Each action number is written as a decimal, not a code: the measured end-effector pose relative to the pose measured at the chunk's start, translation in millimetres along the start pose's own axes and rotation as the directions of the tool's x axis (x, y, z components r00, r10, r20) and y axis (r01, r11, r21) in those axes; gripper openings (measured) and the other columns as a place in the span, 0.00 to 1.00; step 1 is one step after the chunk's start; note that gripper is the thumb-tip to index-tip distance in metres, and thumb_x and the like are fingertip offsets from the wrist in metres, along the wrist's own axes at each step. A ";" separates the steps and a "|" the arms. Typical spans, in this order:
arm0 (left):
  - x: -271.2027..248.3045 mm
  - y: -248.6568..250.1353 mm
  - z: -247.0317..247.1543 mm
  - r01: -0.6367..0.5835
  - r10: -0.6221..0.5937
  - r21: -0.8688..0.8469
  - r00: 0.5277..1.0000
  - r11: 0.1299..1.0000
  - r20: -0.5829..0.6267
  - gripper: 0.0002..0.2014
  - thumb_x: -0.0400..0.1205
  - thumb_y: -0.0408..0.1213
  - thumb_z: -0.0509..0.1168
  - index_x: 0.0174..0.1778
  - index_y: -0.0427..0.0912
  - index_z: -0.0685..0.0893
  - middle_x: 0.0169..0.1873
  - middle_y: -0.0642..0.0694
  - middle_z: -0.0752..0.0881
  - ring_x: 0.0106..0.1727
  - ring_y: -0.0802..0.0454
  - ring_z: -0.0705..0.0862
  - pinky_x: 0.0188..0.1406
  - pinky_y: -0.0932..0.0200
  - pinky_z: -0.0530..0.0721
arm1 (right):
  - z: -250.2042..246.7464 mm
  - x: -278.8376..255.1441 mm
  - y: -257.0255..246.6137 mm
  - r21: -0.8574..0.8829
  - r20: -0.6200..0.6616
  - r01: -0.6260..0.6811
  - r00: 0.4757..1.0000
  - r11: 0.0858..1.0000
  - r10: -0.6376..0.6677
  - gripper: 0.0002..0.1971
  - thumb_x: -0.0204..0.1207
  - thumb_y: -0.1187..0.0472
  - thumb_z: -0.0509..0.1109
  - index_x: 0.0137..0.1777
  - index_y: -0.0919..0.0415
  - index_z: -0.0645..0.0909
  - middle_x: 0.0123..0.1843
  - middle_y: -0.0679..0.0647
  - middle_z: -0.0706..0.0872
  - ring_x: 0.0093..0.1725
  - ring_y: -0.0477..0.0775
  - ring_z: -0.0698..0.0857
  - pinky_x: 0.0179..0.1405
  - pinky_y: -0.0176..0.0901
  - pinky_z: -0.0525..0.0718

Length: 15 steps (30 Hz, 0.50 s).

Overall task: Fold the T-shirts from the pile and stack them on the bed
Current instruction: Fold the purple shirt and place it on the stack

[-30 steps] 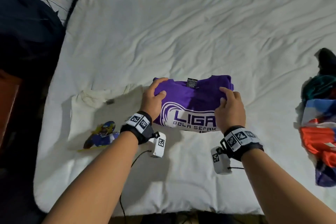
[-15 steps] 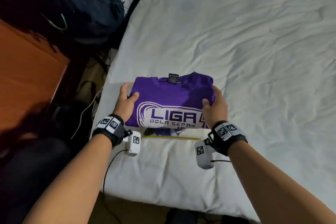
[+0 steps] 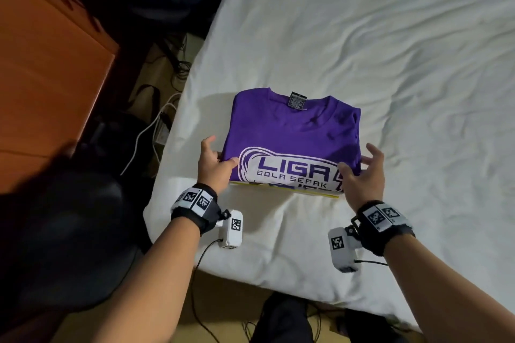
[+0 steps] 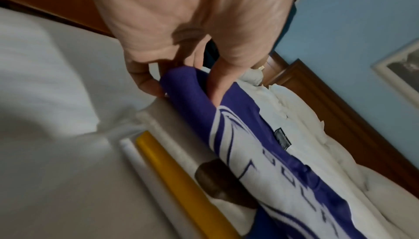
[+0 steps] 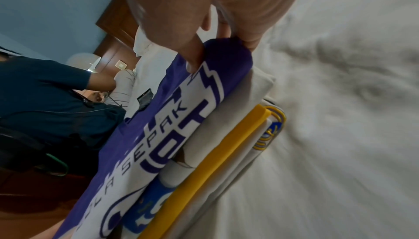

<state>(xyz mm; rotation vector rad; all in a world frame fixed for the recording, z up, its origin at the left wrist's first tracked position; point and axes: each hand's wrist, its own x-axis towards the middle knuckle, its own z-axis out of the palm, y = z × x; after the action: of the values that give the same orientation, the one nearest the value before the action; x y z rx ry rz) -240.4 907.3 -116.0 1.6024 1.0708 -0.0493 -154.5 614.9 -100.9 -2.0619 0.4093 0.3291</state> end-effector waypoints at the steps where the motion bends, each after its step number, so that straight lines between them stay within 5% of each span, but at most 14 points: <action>1: -0.4 -2.6 0.8 -0.012 0.012 0.003 1.000 1.000 -0.006 0.36 0.77 0.26 0.74 0.78 0.51 0.67 0.49 0.38 0.91 0.49 0.45 0.92 0.57 0.42 0.91 | 0.2 -0.6 0.2 0.005 -0.002 0.003 1.000 1.000 -0.003 0.35 0.79 0.67 0.74 0.83 0.53 0.64 0.62 0.51 0.82 0.48 0.53 0.87 0.45 0.36 0.85; 4: -1.2 -4.0 0.2 -0.031 0.031 -0.011 0.999 0.999 -0.021 0.33 0.79 0.25 0.72 0.77 0.52 0.68 0.48 0.38 0.91 0.48 0.46 0.93 0.55 0.45 0.92 | 0.1 1.1 1.0 0.016 -0.003 0.026 1.000 1.000 -0.026 0.35 0.79 0.67 0.74 0.83 0.52 0.63 0.62 0.50 0.80 0.47 0.47 0.88 0.35 0.26 0.83; 8: -3.5 -9.8 0.1 -0.052 0.054 0.049 0.998 0.997 -0.020 0.33 0.80 0.25 0.71 0.77 0.53 0.69 0.50 0.38 0.89 0.48 0.48 0.92 0.55 0.44 0.92 | 1.7 -1.6 8.5 0.006 -0.001 -0.019 1.000 1.000 0.019 0.36 0.79 0.66 0.74 0.83 0.50 0.63 0.62 0.49 0.81 0.53 0.56 0.88 0.55 0.54 0.89; 12: -5.6 -10.0 2.5 -0.087 0.093 0.123 0.995 0.989 -0.045 0.32 0.79 0.27 0.72 0.77 0.51 0.70 0.50 0.41 0.87 0.49 0.49 0.90 0.57 0.41 0.90 | 3.7 -2.6 10.4 -0.045 0.008 -0.006 1.000 0.999 0.006 0.38 0.79 0.65 0.75 0.85 0.53 0.60 0.67 0.53 0.80 0.60 0.59 0.86 0.64 0.59 0.86; 15: -10.6 -9.0 9.7 -0.263 0.363 0.527 0.927 0.808 -0.095 0.32 0.77 0.35 0.72 0.78 0.45 0.71 0.63 0.39 0.81 0.63 0.40 0.81 0.65 0.38 0.82 | 10.9 -5.5 7.2 -0.350 -0.032 0.169 0.981 0.922 -0.192 0.39 0.79 0.55 0.73 0.85 0.62 0.59 0.82 0.64 0.67 0.78 0.68 0.69 0.80 0.63 0.69</action>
<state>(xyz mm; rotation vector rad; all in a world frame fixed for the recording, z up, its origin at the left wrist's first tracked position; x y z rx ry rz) -247.6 892.6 -120.4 2.2933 0.9669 0.0538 -163.2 621.8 -109.6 -2.4410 0.2067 0.2332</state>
